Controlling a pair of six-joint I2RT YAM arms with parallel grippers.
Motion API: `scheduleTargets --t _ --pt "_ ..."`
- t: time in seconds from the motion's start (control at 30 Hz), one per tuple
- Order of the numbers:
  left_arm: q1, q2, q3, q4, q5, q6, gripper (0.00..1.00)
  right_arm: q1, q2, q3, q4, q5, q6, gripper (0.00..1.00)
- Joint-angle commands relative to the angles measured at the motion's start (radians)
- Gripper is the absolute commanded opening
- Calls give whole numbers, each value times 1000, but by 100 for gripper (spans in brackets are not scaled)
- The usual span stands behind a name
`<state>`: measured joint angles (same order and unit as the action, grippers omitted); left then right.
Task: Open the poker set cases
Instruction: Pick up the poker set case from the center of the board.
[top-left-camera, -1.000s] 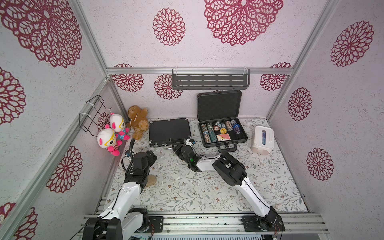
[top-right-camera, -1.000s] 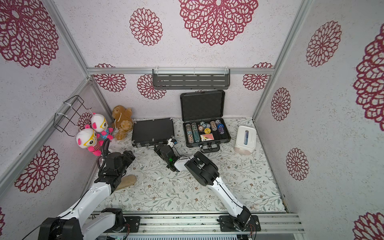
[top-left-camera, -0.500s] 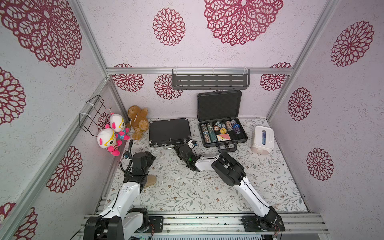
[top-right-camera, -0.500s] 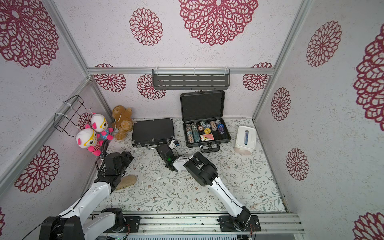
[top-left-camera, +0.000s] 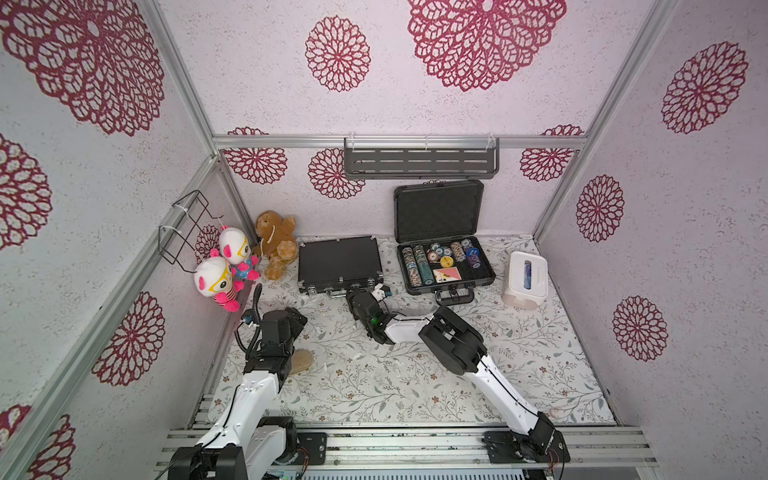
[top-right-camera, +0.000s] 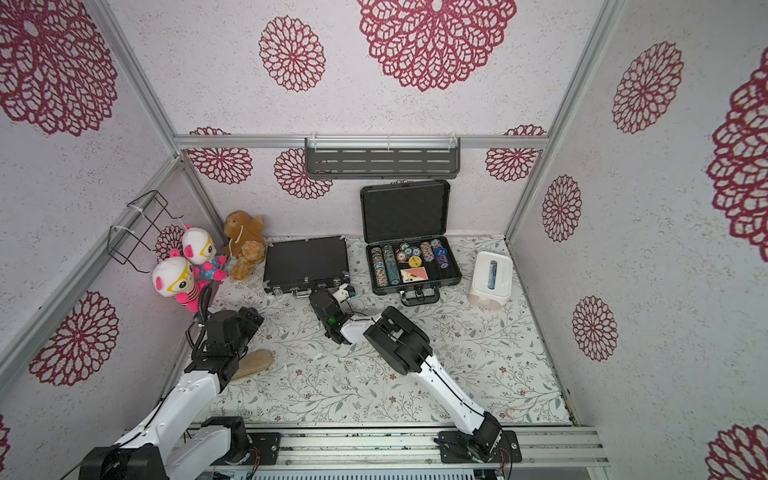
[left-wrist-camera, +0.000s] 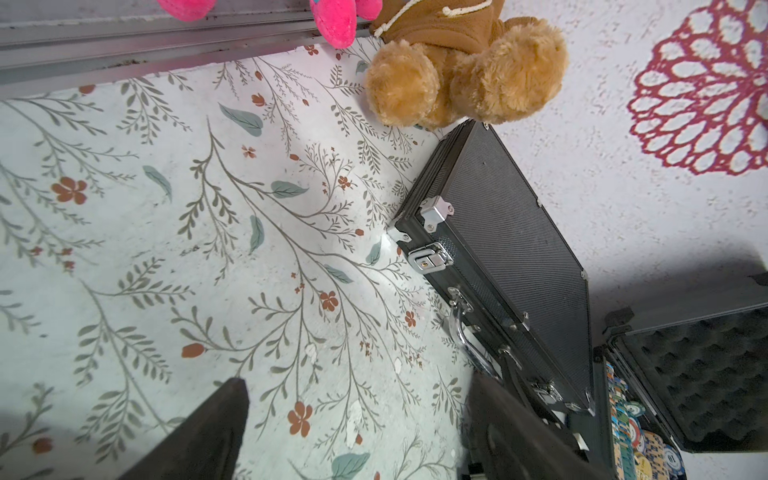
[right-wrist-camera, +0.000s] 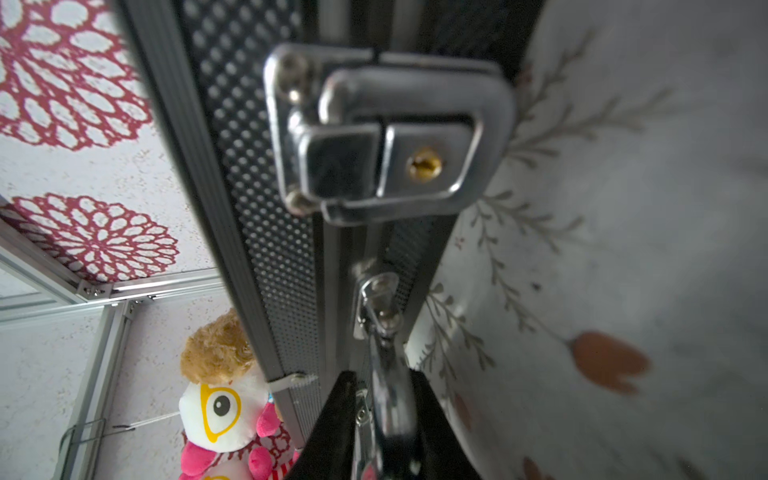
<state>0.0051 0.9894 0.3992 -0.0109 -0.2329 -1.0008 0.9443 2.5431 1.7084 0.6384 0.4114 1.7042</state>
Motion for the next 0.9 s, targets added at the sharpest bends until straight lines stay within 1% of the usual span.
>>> scheduleTargets --t 0.0,0.1,0.17,0.2,0.23,0.3,0.4,0.5,0.6,0.63,0.7,0.8,0.87 --pt "9 -8 6 -3 -2 -18 88 16 53 -41 -139 23 29 15" --pt "10 -12 3 -43 -84 -51 88 14 42 -57 -129 21 34 1" --pt "11 -22 -1 -82 -160 -97 87 17 21 -92 -101 21 28 0" --pt "12 -29 -10 -84 -173 -106 88 20 4 -114 -95 24 28 0" --pt "13 -34 -23 -59 -165 -84 88 22 -15 -143 -85 31 27 0" --pt "13 -31 -56 34 -116 -32 90 33 -52 -196 -59 44 33 0" --pt "13 27 -84 176 -42 -14 89 50 -94 -255 -3 32 36 0" --pt "14 100 -29 147 12 32 89 83 -135 -315 33 53 62 0" --pt "16 176 20 155 112 113 88 120 -163 -356 49 103 93 0" --pt "19 202 44 148 152 143 88 132 -163 -356 48 117 107 0" --pt "27 238 88 90 196 179 88 139 -156 -340 56 120 131 0" --pt "53 262 109 45 209 165 87 134 -150 -303 88 122 151 0" --pt "74 264 101 66 268 114 87 130 -155 -274 103 126 149 0"
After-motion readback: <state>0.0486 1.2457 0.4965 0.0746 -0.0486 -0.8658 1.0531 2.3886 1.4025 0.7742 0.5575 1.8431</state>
